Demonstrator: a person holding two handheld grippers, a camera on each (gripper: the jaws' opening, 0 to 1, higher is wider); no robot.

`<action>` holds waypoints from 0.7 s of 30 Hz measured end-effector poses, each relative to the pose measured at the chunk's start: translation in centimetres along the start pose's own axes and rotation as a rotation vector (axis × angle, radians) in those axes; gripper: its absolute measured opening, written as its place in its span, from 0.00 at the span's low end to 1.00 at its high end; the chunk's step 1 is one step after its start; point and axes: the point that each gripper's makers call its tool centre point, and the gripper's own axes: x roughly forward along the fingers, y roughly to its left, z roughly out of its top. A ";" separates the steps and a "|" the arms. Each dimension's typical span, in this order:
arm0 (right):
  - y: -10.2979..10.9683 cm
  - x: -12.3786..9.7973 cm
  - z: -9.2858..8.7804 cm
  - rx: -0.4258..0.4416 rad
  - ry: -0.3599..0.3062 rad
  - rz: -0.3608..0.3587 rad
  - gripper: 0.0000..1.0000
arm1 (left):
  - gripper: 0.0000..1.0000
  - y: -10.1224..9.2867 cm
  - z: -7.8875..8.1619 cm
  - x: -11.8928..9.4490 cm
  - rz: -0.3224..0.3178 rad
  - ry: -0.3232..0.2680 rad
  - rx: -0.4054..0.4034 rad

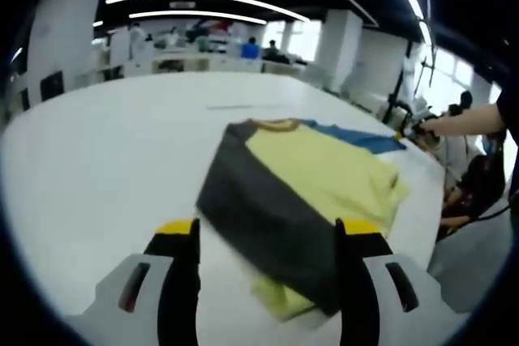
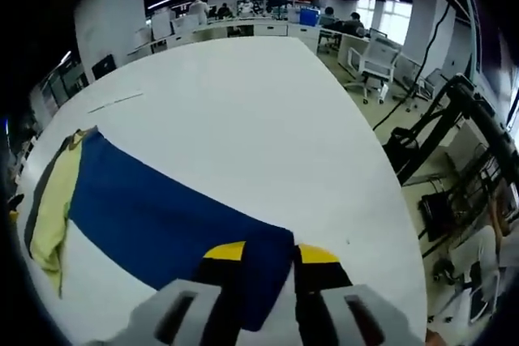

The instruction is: Fold the garment on the visible template until the final outline fits inside the template.

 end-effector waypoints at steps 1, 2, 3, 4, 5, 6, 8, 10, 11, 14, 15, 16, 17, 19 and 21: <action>0.0 0.0 0.0 -0.001 -0.005 -0.002 0.27 | 0.64 0.0 0.0 0.0 0.001 0.000 -0.001; -0.1 -0.1 0.0 -0.005 -0.019 -0.004 0.31 | 0.64 0.1 0.0 -0.1 0.000 -0.002 -0.002; -0.1 -0.1 0.0 -0.006 -0.023 -0.005 0.37 | 0.64 0.1 0.1 -0.1 0.000 -0.004 -0.002; -0.1 -0.2 0.0 -0.012 -0.028 -0.006 0.40 | 0.64 0.1 0.1 -0.1 0.000 -0.005 -0.003; -0.1 -0.2 -0.1 -0.015 -0.029 -0.010 0.44 | 0.64 0.0 0.1 -0.1 0.000 -0.006 -0.002; 0.0 -0.2 0.1 -0.026 -0.048 -0.006 0.47 | 0.64 0.0 0.2 -0.1 0.000 -0.009 -0.003; 0.1 -0.4 0.1 -0.026 -0.058 -0.003 0.52 | 0.64 0.0 0.2 0.0 -0.001 -0.012 -0.004; 0.2 -0.4 0.2 -0.027 -0.069 0.003 0.57 | 0.64 -0.1 0.2 0.0 -0.002 -0.012 -0.008; 0.3 -0.4 0.2 -0.026 -0.074 0.007 0.59 | 0.64 -0.1 0.2 0.0 -0.003 -0.013 -0.009; 0.6 -0.6 0.4 -0.033 -0.099 0.017 0.66 | 0.64 -0.3 0.2 0.0 -0.005 -0.016 -0.008; 0.8 -0.7 0.5 -0.031 -0.109 0.027 0.68 | 0.64 -0.3 0.2 0.0 -0.005 -0.018 -0.007; 1.0 -0.8 0.7 -0.029 -0.124 0.041 0.70 | 0.64 -0.3 0.3 0.0 -0.006 -0.020 -0.007; 1.2 -0.9 0.8 -0.020 -0.135 0.046 0.72 | 0.64 -0.3 0.3 0.0 -0.006 -0.023 -0.007; 1.9 -1.1 1.3 -0.021 -0.177 0.084 0.78 | 0.64 -0.3 0.4 0.1 -0.006 -0.032 -0.011; 2.6 -1.4 1.5 -0.029 -0.201 0.120 0.84 | 0.64 -0.3 0.6 0.1 -0.010 -0.044 -0.024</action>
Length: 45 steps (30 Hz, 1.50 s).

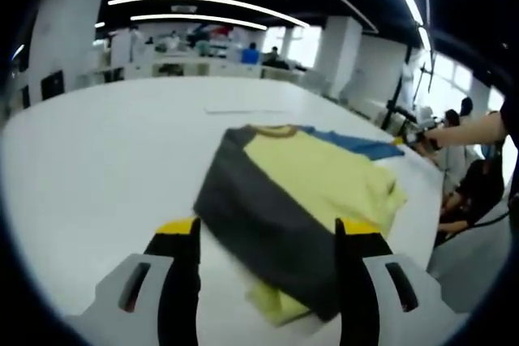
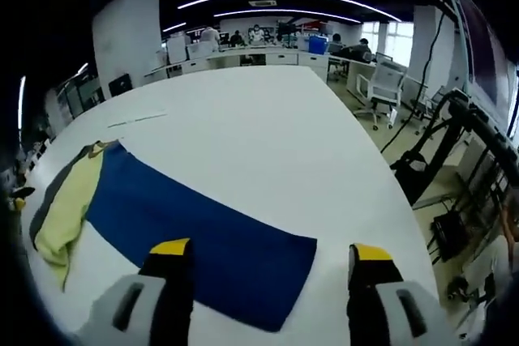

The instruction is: Fold the garment on the visible template until the final outline fits inside the template.

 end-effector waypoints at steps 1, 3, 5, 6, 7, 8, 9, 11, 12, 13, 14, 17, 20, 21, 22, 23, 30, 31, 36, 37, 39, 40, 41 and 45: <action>0.4 -0.2 0.1 -0.012 -0.012 0.017 0.86 | 0.64 -0.1 0.1 0.0 -0.003 -0.004 -0.002; 1.2 -0.5 0.4 -0.009 -0.035 0.047 0.90 | 0.63 -0.2 0.1 0.1 -0.008 -0.003 -0.001; 1.7 -0.7 0.3 -0.008 -0.036 0.065 0.91 | 0.63 -0.4 0.1 0.3 -0.015 -0.005 -0.001; 2.2 -0.9 0.3 -0.016 -0.042 0.084 0.91 | 0.63 -0.5 0.1 0.4 -0.020 -0.003 0.001; 2.5 -1.0 0.2 -0.026 -0.045 0.095 0.91 | 0.63 -0.6 0.2 0.4 -0.025 -0.004 0.002; 2.8 -1.2 0.2 -0.031 -0.044 0.105 0.90 | 0.64 -0.6 0.2 0.5 -0.026 -0.004 0.004; 3.3 -1.4 0.2 -0.039 -0.048 0.113 0.91 | 0.63 -0.7 0.3 0.5 -0.027 -0.004 0.007; 4.0 -1.7 0.2 -0.047 -0.052 0.135 0.91 | 0.63 -0.7 0.4 0.6 -0.031 -0.006 0.010; 4.7 -1.9 0.3 -0.047 -0.064 0.152 0.90 | 0.63 -0.8 0.5 0.6 -0.034 -0.007 0.012; 4.9 -2.1 0.2 -0.048 -0.064 0.156 0.90 | 0.63 -0.9 0.5 0.6 -0.036 -0.006 0.013; 5.1 -2.2 0.2 -0.054 -0.062 0.159 0.90 | 0.63 -0.9 0.5 0.5 -0.038 -0.006 0.016; 6.4 -2.6 0.1 -0.066 -0.077 0.187 0.89 | 0.63 -1.1 0.6 0.5 -0.043 -0.010 0.020; 7.8 -3.1 0.0 -0.077 -0.086 0.214 0.88 | 0.62 -1.3 0.5 0.3 -0.048 -0.011 0.025; 8.0 -3.2 -0.1 -0.080 -0.084 0.219 0.88 | 0.62 -1.3 0.5 0.3 -0.049 -0.011 0.026; 8.6 -3.3 -0.2 -0.085 -0.083 0.230 0.87 | 0.62 -1.4 0.5 0.2 -0.051 -0.010 0.029; 8.9 -3.5 -0.2 -0.090 -0.088 0.239 0.87 | 0.62 -1.5 0.5 0.1 -0.054 -0.010 0.035; 11.9 -4.3 -1.1 -0.110 -0.096 0.299 0.84 | 0.60 -2.4 -0.2 -0.5 -0.072 0.011 0.084; 12.1 -4.4 -1.2 -0.112 -0.097 0.305 0.84 | 0.60 -2.5 -0.3 -0.6 -0.077 0.015 0.095; 14.6 -5.0 -2.0 -0.144 -0.093 0.362 0.83 | 0.59 -3.7 -1.3 -0.8 -0.116 0.052 0.178; 15.2 -5.1 -2.2 -0.148 -0.091 0.374 0.83 | 0.58 -3.8 -1.5 -0.9 -0.122 0.060 0.189; 16.4 -5.3 -2.5 -0.169 -0.089 0.393 0.82 | 0.57 -4.1 -1.7 -1.0 -0.134 0.058 0.178; 16.8 -5.4 -2.6 -0.179 -0.089 0.402 0.81 | 0.57 -4.2 -1.8 -1.0 -0.136 0.058 0.175; 17.6 -5.5 -2.9 -0.188 -0.088 0.416 0.81 | 0.56 -4.3 -1.9 -1.0 -0.140 0.058 0.174; 20.0 -6.0 -3.4 -0.218 -0.086 0.454 0.81 | 0.56 -4.6 -2.0 -1.1 -0.152 0.059 0.189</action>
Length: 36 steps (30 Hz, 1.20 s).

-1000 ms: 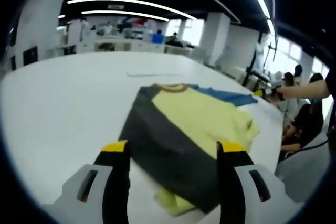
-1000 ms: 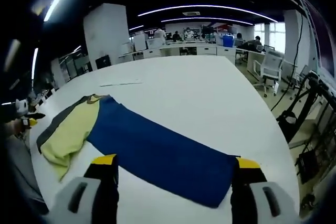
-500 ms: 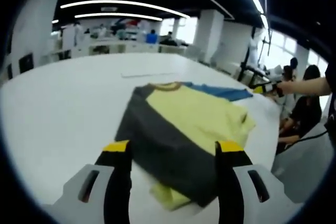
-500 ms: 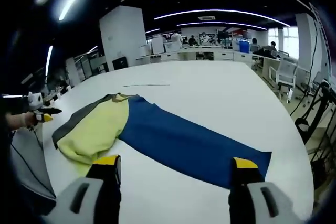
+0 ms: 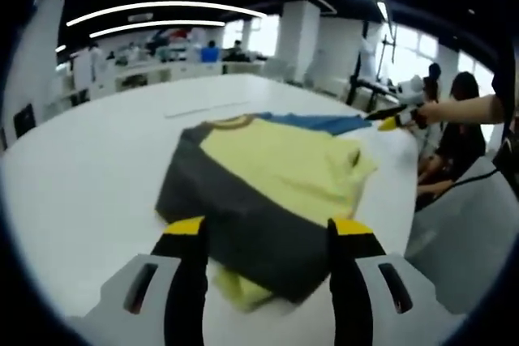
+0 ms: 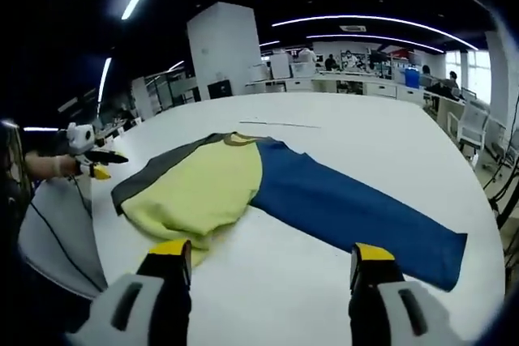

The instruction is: Fold the garment on the visible template until the final outline fits inside the template.

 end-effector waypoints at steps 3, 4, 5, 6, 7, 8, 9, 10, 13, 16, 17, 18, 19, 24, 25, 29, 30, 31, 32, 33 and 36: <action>1.6 0.4 0.0 -0.028 0.004 0.028 0.80 | 0.55 -0.3 -0.5 -0.1 -0.016 0.028 0.050; 2.0 0.5 0.0 -0.036 0.002 0.031 0.79 | 0.55 -0.5 -0.6 -0.1 -0.023 0.032 0.070; 2.4 0.6 0.0 -0.035 0.000 0.039 0.78 | 0.54 -0.5 -0.7 -0.1 -0.025 0.035 0.076; 3.3 0.8 0.0 -0.036 -0.005 0.060 0.78 | 0.54 -0.7 -0.8 -0.1 -0.029 0.043 0.094; 3.9 1.0 -0.1 -0.041 -0.004 0.069 0.78 | 0.53 -0.8 -1.0 -0.1 -0.034 0.051 0.116; 4.3 1.2 -0.2 -0.045 0.001 0.079 0.77 | 0.53 -0.9 -1.1 -0.1 -0.035 0.058 0.134; 4.9 1.4 -0.4 -0.051 0.005 0.088 0.77 | 0.52 -1.1 -1.1 -0.2 -0.039 0.068 0.187; 5.2 1.5 -0.5 -0.054 0.010 0.093 0.77 | 0.51 -1.1 -1.2 -0.2 -0.033 0.078 0.225; 6.1 1.8 -0.8 -0.065 0.021 0.111 0.76 | 0.48 -1.6 -1.5 -0.2 -0.040 0.100 0.334; 7.1 1.9 -0.5 -0.073 0.020 0.141 0.72 | 0.44 -2.2 -2.0 -0.1 -0.069 0.122 0.381; 7.4 1.9 -0.3 -0.071 0.013 0.151 0.72 | 0.43 -2.5 -2.4 -0.1 -0.084 0.143 0.419; 7.7 2.0 -0.3 -0.074 0.016 0.154 0.72 | 0.43 -2.5 -2.5 -0.1 -0.089 0.152 0.442; 7.9 2.1 -0.3 -0.077 0.017 0.159 0.72 | 0.43 -2.6 -2.8 0.0 -0.097 0.171 0.473; 8.8 2.2 -0.4 -0.062 0.010 0.173 0.70 | 0.35 -3.0 -3.6 0.3 -0.131 0.212 0.619; 8.9 2.3 -0.6 -0.059 0.011 0.175 0.70 | 0.33 -3.0 -3.7 0.3 -0.136 0.220 0.651; 9.1 2.1 -1.0 -0.054 0.017 0.174 0.69 | 0.29 -3.6 -5.1 0.7 -0.187 0.274 0.746; 9.1 2.0 -1.0 -0.051 0.019 0.173 0.69 | 0.29 -3.7 -5.5 0.7 -0.195 0.288 0.751; 9.0 1.9 -1.0 -0.051 0.015 0.169 0.69 | 0.29 -3.7 -5.8 0.7 -0.197 0.303 0.766; 8.9 1.8 -1.0 -0.047 0.010 0.165 0.69 | 0.29 -3.8 -6.0 0.7 -0.200 0.309 0.775; 8.7 1.7 -0.9 -0.037 0.007 0.160 0.68 | 0.28 -3.8 -6.4 0.7 -0.209 0.322 0.803; 8.5 1.6 -0.9 -0.024 -0.003 0.155 0.68 | 0.25 -4.3 -6.3 0.9 -0.220 0.303 0.815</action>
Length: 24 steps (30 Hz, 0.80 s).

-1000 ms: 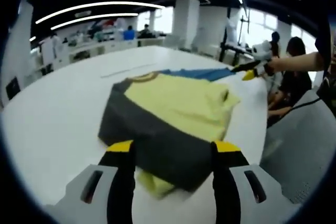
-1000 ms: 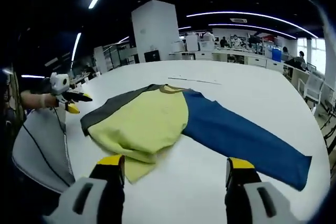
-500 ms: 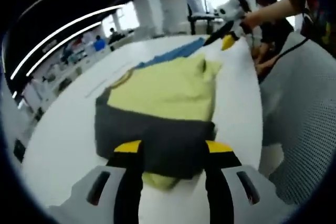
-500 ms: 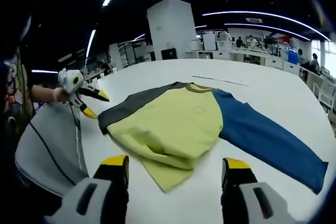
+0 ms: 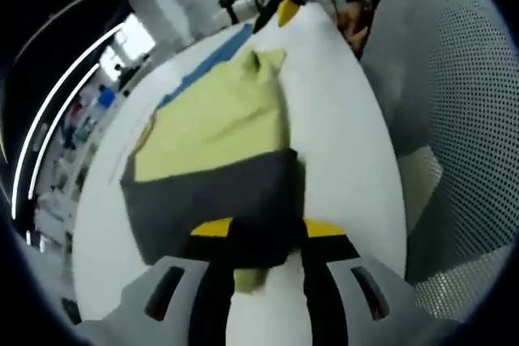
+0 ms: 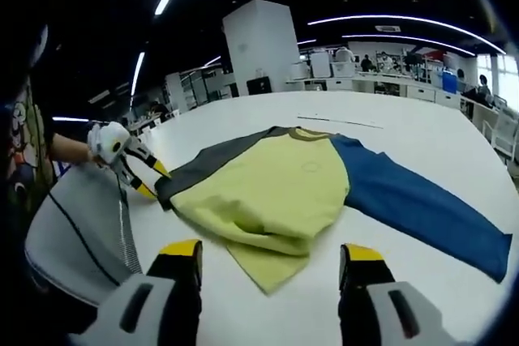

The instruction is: Fold the garment on the visible template until the final outline fits inside the template.

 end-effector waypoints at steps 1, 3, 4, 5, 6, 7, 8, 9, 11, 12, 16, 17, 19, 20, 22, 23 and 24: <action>0.0 0.0 0.0 0.002 0.000 0.000 0.68 | 0.24 0.2 -0.4 -0.1 0.002 0.028 0.000; 0.0 0.0 0.0 0.000 0.001 -0.003 0.67 | 0.23 0.4 -0.5 0.0 0.012 0.038 0.012; 0.1 0.0 0.1 0.000 -0.003 0.000 0.66 | 0.22 0.4 -0.5 0.0 0.013 0.042 0.019; 0.1 0.0 0.1 0.004 -0.007 0.003 0.65 | 0.21 0.5 -0.5 0.1 0.011 0.042 0.022; 0.3 0.0 0.3 0.009 -0.014 0.008 0.65 | 0.20 0.6 -0.6 0.1 0.011 0.045 0.022; 0.4 0.0 0.3 0.010 -0.017 0.011 0.64 | 0.19 0.7 -0.6 0.2 0.012 0.049 0.021; 0.5 0.1 0.3 0.008 -0.016 0.012 0.64 | 0.18 0.9 -0.6 0.2 0.013 0.050 0.018; 0.6 0.2 0.3 0.006 -0.017 0.014 0.64 | 0.17 0.9 -0.6 0.2 0.014 0.051 0.016; 0.7 0.3 -0.1 0.008 -0.001 0.012 0.64 | 0.16 1.2 -0.6 0.2 0.018 0.058 -0.022; 0.7 0.3 -0.2 0.006 0.000 0.013 0.64 | 0.14 1.3 -0.5 0.2 0.020 0.058 -0.039; 0.6 0.2 -0.5 0.018 0.002 0.014 0.64 | 0.02 1.7 -0.1 -0.1 0.001 0.048 -0.085; 0.6 0.2 -0.6 0.018 0.002 0.014 0.63 | 0.01 1.8 0.0 -0.2 -0.004 0.046 -0.091; 0.5 0.1 -0.7 0.025 0.004 0.012 0.62 | 0.01 2.1 0.1 -0.2 -0.022 0.046 -0.136; 0.5 0.1 -0.8 0.026 0.003 0.012 0.62 | 0.00 2.1 0.1 -0.2 -0.036 0.043 -0.158; 0.5 0.1 -0.9 0.030 0.004 0.009 0.62 | 0.00 2.2 0.2 -0.3 -0.056 0.044 -0.192; 0.5 0.0 -0.9 0.029 0.004 0.008 0.62 | 0.00 2.3 0.4 -0.3 -0.066 0.037 -0.205; 0.4 0.0 -0.9 0.029 0.003 0.008 0.62 | 0.00 2.4 0.6 -0.4 -0.081 0.032 -0.221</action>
